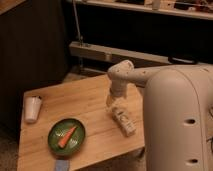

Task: Stand the bottle upright

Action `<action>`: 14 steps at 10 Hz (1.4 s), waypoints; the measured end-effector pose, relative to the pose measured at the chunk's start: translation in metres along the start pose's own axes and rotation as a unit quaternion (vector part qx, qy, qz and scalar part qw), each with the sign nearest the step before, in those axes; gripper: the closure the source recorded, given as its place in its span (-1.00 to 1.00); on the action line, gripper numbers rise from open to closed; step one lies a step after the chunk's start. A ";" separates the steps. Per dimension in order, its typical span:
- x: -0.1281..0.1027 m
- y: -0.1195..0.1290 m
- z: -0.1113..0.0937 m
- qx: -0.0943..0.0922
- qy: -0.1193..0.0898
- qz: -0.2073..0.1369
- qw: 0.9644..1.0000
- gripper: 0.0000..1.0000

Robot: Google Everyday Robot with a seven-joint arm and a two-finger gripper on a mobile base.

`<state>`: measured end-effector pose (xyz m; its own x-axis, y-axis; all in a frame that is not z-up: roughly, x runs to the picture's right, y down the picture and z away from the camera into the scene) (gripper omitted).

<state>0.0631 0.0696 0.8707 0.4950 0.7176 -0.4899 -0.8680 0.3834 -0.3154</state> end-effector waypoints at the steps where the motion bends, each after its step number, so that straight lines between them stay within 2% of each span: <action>1: -0.002 0.002 0.005 -0.001 0.002 -0.003 1.000 -0.42; 5: 0.002 0.005 0.027 0.013 0.047 0.003 0.999 -0.42; 8: 0.004 0.006 0.035 0.017 0.068 0.007 0.997 -0.42; 14: 0.009 0.010 0.047 0.004 0.096 -0.001 0.995 -0.42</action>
<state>0.0576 0.1071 0.9010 0.4939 0.5926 -0.6363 -0.8671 0.3901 -0.3097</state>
